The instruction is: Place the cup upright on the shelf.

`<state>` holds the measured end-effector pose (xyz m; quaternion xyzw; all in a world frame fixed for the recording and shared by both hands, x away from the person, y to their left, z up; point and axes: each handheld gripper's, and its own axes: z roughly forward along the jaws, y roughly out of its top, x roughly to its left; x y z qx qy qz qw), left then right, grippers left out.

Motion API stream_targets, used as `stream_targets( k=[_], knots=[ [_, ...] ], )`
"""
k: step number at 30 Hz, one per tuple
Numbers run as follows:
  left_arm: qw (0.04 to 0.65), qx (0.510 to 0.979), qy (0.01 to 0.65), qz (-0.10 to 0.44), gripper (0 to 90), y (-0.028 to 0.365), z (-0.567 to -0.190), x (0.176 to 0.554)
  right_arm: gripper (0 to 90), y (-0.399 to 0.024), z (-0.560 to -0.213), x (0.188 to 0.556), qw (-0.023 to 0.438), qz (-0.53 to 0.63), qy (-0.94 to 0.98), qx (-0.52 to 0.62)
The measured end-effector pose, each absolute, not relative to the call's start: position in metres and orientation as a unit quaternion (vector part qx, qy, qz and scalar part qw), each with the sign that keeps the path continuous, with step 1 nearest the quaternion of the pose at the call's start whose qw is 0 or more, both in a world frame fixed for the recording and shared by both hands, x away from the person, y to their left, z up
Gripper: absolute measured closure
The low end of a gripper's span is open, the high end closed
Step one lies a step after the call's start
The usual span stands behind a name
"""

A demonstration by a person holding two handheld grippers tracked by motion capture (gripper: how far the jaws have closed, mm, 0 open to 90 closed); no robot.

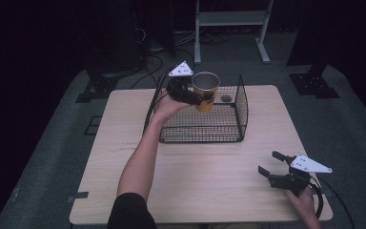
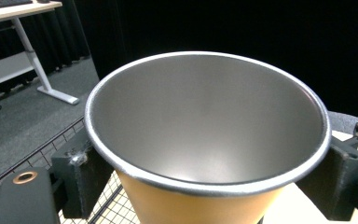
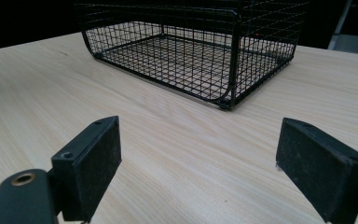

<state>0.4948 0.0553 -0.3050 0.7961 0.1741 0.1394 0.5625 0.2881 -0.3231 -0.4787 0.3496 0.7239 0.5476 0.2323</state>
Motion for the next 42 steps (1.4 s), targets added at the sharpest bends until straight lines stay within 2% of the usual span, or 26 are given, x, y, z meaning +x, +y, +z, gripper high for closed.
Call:
stream_targets(
  k=[10, 26, 42],
  knots=[
    [0.567, 0.794, 0.182, 0.122, 14.0, 0.049, -0.324, 0.515, 13.0, -0.323, -0.479, 0.288, 0.232, 0.547, 0.725, 0.349],
    [0.536, 0.817, 0.189, 0.098, 13.9, 0.031, -0.355, 0.546, 13.0, -0.324, -0.479, 0.288, 0.232, 0.547, 0.724, 0.350],
    [0.509, 0.832, 0.204, 0.078, 13.8, 0.027, -0.380, 0.559, 13.0, -0.324, -0.479, 0.288, 0.233, 0.547, 0.724, 0.350]
  ],
)
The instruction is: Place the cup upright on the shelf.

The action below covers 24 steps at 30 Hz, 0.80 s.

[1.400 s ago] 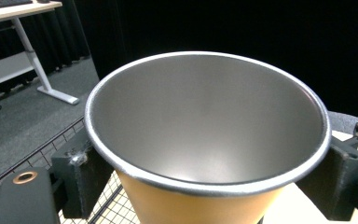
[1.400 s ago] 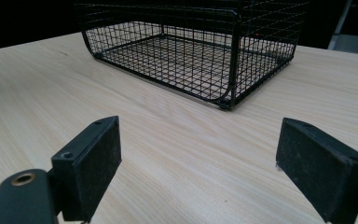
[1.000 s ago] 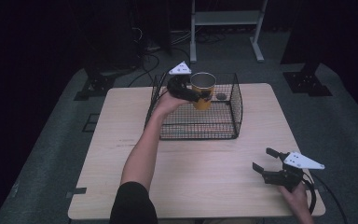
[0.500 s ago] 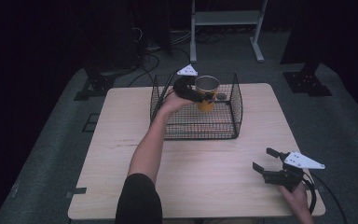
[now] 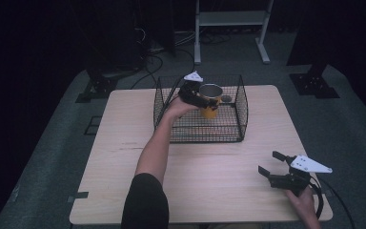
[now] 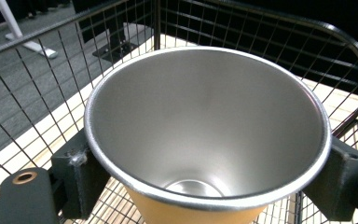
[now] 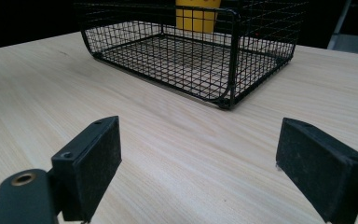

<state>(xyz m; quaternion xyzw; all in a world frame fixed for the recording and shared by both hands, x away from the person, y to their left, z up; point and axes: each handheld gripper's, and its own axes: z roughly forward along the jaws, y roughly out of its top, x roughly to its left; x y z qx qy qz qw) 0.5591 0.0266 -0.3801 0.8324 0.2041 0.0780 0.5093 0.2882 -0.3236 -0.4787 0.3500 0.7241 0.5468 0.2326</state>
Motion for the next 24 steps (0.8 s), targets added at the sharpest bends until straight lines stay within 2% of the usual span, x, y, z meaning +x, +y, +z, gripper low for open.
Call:
stream_targets(
  k=[24],
  knots=[
    [0.466, 0.860, 0.200, 0.059, 13.6, 0.022, -0.397, 0.563, 13.0, -0.324, -0.479, 0.288, 0.232, 0.549, 0.723, 0.349]
  ],
)
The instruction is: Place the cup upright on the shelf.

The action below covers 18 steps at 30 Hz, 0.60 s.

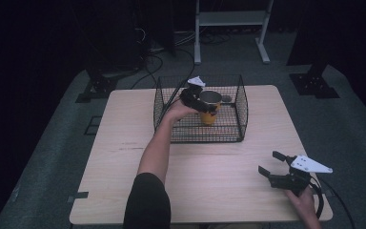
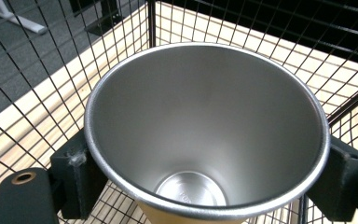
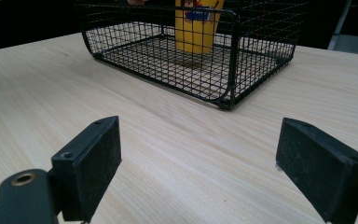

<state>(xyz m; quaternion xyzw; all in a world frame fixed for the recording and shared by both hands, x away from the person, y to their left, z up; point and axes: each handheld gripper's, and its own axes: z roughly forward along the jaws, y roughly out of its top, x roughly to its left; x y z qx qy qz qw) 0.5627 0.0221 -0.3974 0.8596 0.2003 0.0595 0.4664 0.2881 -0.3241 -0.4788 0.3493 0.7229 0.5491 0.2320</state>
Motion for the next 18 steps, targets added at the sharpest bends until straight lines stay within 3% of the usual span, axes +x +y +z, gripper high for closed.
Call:
stream_targets(
  k=[18],
  knots=[
    [0.450, 0.869, 0.201, 0.053, 12.5, 0.0231, -0.4074, 0.5611, 13.0, -0.3242, -0.4788, 0.2881, 0.232, 0.549, 0.723, 0.348]
  ],
)
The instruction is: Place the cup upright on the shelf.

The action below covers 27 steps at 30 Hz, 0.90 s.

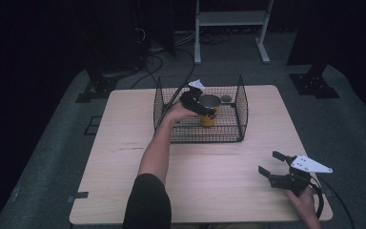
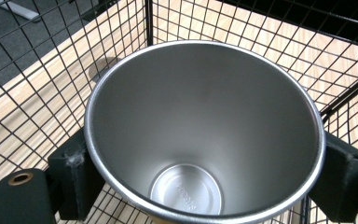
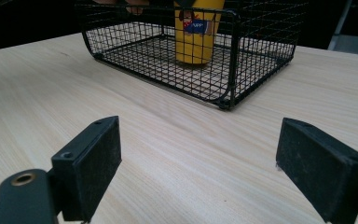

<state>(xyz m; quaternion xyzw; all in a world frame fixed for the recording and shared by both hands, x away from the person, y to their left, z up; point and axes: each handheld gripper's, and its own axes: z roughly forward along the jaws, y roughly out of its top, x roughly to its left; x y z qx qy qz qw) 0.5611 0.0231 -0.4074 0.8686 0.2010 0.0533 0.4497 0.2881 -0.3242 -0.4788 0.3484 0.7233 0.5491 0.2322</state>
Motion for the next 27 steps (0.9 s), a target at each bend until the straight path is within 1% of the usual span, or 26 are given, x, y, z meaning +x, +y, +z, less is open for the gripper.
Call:
stream_targets(
  k=[9, 18, 27],
  knots=[
    [0.457, 0.865, 0.204, 0.048, 9.9, 0.027, -0.408, 0.558, 13.0, -0.324, -0.479, 0.288, 0.231, 0.550, 0.722, 0.350],
    [0.462, 0.863, 0.198, 0.058, 2.6, 0.025, -0.403, 0.554, 13.0, -0.325, -0.479, 0.288, 0.230, 0.551, 0.723, 0.349],
    [0.474, 0.856, 0.198, 0.064, 1.7, 0.030, -0.397, 0.551, 13.0, -0.325, -0.479, 0.288, 0.227, 0.552, 0.722, 0.350]
  ],
)
